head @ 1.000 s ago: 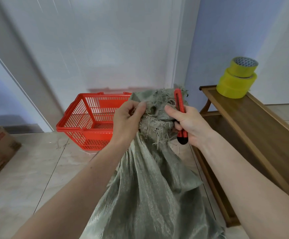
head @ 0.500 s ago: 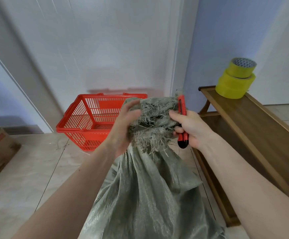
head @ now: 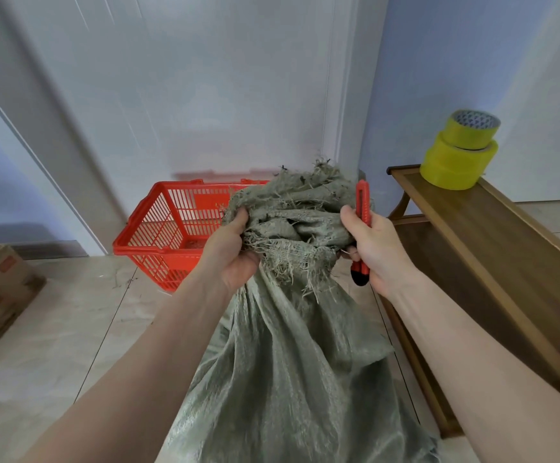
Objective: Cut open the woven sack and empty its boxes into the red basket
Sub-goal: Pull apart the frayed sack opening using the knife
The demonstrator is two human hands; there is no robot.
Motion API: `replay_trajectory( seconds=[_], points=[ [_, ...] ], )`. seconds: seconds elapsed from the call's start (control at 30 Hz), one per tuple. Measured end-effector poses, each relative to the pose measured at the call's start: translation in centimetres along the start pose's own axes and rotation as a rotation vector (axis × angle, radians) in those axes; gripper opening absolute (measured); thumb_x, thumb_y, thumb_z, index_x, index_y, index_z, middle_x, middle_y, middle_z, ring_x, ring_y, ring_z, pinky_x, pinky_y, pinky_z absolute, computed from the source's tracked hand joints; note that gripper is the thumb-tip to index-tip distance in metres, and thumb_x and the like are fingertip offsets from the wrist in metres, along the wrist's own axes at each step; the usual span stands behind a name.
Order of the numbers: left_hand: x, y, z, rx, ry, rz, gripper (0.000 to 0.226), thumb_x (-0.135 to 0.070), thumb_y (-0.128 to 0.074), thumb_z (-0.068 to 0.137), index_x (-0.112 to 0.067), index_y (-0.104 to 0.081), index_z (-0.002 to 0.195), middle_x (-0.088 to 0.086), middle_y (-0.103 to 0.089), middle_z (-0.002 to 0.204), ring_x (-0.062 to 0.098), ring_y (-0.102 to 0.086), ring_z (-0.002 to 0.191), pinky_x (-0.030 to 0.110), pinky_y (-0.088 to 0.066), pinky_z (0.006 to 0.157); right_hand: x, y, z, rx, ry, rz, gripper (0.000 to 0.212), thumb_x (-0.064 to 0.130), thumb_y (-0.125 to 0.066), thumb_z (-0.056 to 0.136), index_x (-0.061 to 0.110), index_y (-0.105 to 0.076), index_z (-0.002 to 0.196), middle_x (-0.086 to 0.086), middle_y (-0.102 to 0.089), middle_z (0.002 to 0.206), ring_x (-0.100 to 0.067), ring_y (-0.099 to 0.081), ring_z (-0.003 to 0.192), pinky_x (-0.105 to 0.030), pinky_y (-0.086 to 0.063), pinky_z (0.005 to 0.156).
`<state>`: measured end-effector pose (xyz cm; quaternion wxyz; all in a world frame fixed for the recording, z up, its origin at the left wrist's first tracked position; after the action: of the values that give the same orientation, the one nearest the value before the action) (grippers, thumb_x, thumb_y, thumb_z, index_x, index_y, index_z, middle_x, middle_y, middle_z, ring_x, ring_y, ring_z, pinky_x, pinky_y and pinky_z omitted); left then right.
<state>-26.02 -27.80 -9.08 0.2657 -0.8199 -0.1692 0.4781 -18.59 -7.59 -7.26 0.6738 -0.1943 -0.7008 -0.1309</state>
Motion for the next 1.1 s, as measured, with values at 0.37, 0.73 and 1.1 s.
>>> replay_trajectory(
  seconds=[0.37, 0.73, 1.1],
  points=[
    [-1.2, 0.1, -0.7, 0.047, -0.186, 0.217, 0.028, -0.026, -0.051, 0.104, -0.003, -0.066, 0.111, 0.014, -0.076, 0.091, 0.029, -0.075, 0.074, 0.038, -0.06, 0.056, -1.7, -0.2, -0.8, -0.021, -0.129, 0.31, 0.024, 0.027, -0.059, 0.099, 0.016, -0.044, 0.083, -0.001, -0.038, 0.069, -0.007, -0.028, 0.04, -0.021, -0.028, 0.043],
    [0.9, -0.2, -0.9, 0.244, 0.022, 0.153, 0.03, -0.026, -0.046, 0.101, -0.008, -0.069, 0.104, 0.014, -0.074, 0.1, 0.03, -0.073, 0.086, 0.046, -0.056, 0.09, -0.7, 1.6, -1.6, -0.064, -0.016, -0.094, 0.031, 0.036, -0.059, 0.098, 0.018, -0.047, 0.075, 0.006, -0.04, 0.056, -0.004, -0.035, 0.041, -0.021, -0.028, 0.046],
    [0.5, -1.3, -1.9, 0.291, -0.181, 0.242, 0.039, -0.017, -0.073, 0.075, -0.006, -0.063, 0.111, 0.016, -0.075, 0.1, 0.029, -0.073, 0.088, 0.045, -0.062, 0.074, 5.2, -3.3, -3.8, -0.031, 0.396, -0.814, 0.049, 0.066, -0.075, 0.068, 0.023, -0.067, 0.089, 0.003, -0.065, 0.079, -0.013, -0.059, 0.07, -0.03, -0.048, 0.069]
  ],
)
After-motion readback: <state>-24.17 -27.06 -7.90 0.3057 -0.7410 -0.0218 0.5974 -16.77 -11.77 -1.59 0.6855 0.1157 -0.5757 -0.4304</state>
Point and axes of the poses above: each hand's wrist, its own z-axis towards the middle knuckle, its own y-axis out of the back of the hand, x = y × z, the point moved 10 cm from there along z, towards the middle knuckle
